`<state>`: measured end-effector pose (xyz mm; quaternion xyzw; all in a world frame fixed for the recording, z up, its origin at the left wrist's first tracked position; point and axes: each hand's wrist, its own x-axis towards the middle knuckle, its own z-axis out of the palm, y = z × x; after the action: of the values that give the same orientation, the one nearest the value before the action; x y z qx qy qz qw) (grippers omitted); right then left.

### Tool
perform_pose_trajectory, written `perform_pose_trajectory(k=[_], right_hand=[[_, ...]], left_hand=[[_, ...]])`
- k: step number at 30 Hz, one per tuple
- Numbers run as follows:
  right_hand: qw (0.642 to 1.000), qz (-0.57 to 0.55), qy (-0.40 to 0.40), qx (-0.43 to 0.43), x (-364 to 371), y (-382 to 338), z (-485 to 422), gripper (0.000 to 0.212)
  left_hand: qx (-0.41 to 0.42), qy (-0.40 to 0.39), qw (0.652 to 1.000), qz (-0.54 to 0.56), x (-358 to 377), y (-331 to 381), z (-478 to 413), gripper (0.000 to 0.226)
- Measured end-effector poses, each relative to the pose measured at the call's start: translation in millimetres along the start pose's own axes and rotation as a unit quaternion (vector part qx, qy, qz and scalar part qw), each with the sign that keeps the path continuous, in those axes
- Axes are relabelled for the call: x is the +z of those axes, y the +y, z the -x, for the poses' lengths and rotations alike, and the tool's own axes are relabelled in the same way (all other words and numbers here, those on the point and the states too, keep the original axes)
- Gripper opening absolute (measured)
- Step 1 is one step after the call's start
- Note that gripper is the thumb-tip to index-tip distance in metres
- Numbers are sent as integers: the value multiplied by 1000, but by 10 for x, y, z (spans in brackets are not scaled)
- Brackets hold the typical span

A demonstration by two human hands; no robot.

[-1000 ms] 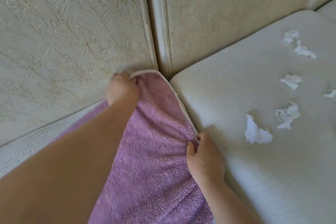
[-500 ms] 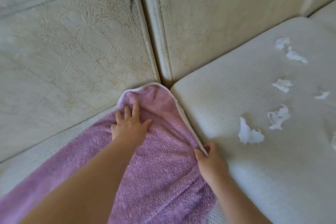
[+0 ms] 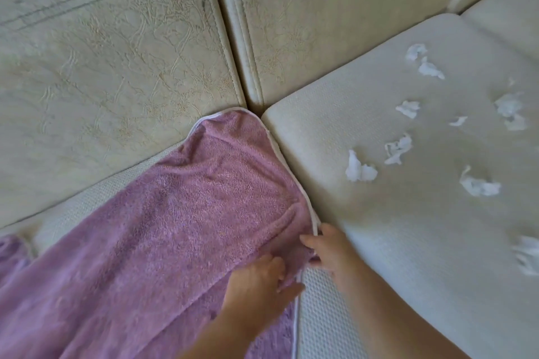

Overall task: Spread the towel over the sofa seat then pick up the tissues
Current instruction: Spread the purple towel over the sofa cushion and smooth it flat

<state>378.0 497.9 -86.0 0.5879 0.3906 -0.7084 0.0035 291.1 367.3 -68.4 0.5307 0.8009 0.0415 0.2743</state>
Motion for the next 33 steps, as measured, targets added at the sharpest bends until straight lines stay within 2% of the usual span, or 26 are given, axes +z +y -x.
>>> perform_pose_trajectory(k=[2,5,11,15,17,19,21,24,26,28,31,33], right_hand=[[999,29,7,-17,-14,46,29,18],[998,52,-3,-38,2,60,96,20],[996,64,-34,-47,53,150,115,20],[991,119,-48,-25,77,360,214,19],[985,162,-50,-28,112,507,321,11],[983,179,0,-35,118,648,316,15],[990,117,73,-21,23,780,274,13],[984,-28,173,18,-294,866,337,22],[975,6,218,30,-486,882,489,15],[965,100,241,3,-582,905,594,22],[985,93,148,-17,-524,948,685,23],[992,105,71,20,-522,1009,732,22]], left_hand=[[-11,-29,998,-55,111,80,99,47],[-31,3,997,-64,109,125,12,29],[-79,47,992,85,-21,78,-163,23],[-81,100,989,66,-182,-39,-184,20],[-52,62,997,0,-217,-40,-207,37],[-22,6,996,-82,-217,-26,-244,54],[-27,-35,993,-109,-219,3,-257,63],[-26,-73,992,-102,-197,93,-242,57],[-2,-121,985,-120,-137,175,-201,55],[20,-163,976,-145,-56,252,-182,54],[17,-177,973,-148,55,366,-159,56],[17,-178,973,-145,103,443,-110,58]])
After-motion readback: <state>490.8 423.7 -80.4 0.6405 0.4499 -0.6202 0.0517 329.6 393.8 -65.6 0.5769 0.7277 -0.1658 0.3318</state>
